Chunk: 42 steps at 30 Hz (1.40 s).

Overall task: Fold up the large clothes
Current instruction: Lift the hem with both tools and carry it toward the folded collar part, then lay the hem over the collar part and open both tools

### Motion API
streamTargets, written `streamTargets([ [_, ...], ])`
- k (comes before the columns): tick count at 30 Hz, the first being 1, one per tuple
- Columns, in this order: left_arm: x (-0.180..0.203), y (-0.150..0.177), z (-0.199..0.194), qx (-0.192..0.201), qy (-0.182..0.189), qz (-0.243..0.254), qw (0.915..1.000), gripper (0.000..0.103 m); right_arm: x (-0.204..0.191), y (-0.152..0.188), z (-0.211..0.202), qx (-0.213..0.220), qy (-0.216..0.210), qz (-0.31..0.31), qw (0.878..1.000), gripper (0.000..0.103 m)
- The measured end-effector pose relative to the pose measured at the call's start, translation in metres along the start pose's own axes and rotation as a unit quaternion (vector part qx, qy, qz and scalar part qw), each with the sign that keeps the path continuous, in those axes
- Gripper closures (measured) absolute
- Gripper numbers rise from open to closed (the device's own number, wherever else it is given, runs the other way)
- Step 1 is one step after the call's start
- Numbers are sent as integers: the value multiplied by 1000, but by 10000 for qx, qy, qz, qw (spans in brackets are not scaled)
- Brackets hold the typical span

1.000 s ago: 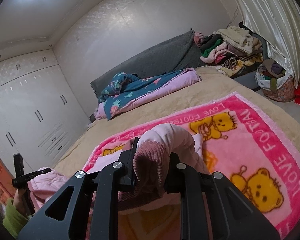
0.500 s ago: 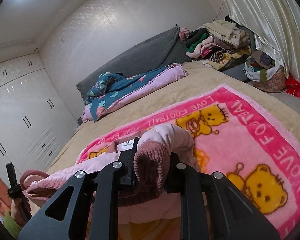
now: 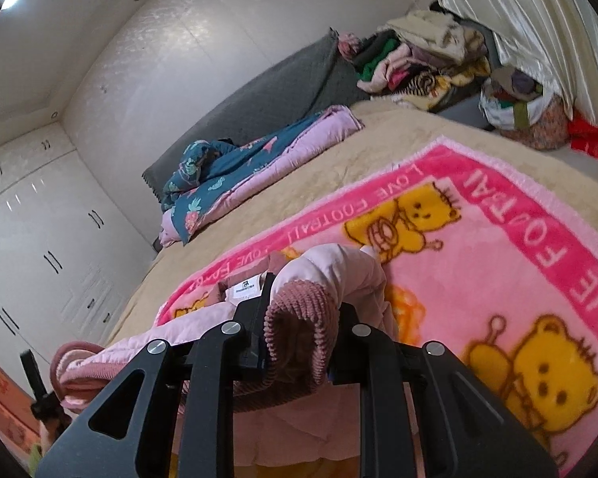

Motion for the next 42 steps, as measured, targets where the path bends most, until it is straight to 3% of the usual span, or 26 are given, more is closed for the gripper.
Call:
streamTargets([
  [8,-4,0,17,-63,-70,-7,10000,89,0,-6,15,-124,-187,55,9997,76],
  [10,-4,0,18,-64,-70,-9,10000,89,-1,-7,17,-127,-293,74,9995,69],
  [15,-5,-1,19,-57,-75,-12,10000,89,-13,-10,12,74,-586,-67,9982,33],
  [17,-5,-1,19,-56,-64,-18,10000,89,-18,-11,6,236,-607,-203,9977,27],
  [27,-6,0,21,-57,-43,-32,10000,89,-4,-12,-16,674,-428,-365,9961,14],
  [32,-7,-4,24,-44,-7,-46,10000,88,26,-5,-23,811,-335,132,9961,12],
  [37,-7,-11,19,-12,244,-239,9994,79,43,7,-7,510,17,170,9986,12],
  [40,-7,-18,16,10,402,-439,9982,68,40,18,13,181,116,-63,9997,12],
  [41,-7,-20,15,27,451,-494,9978,60,38,22,21,75,170,-117,9998,12],
  [42,-7,-23,14,58,567,-560,9968,45,37,24,27,-5,208,-148,9997,12],
])
Point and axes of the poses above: each gripper's, at about its wrist camera, not at the fingertips, and z roughly the way its jaws point, x to its right, y to its underside, the point moved 4 cm from there along z, roughly the way its jaws point, and after that the axes turned 7 degrees about -x, right-handed, at the moved point
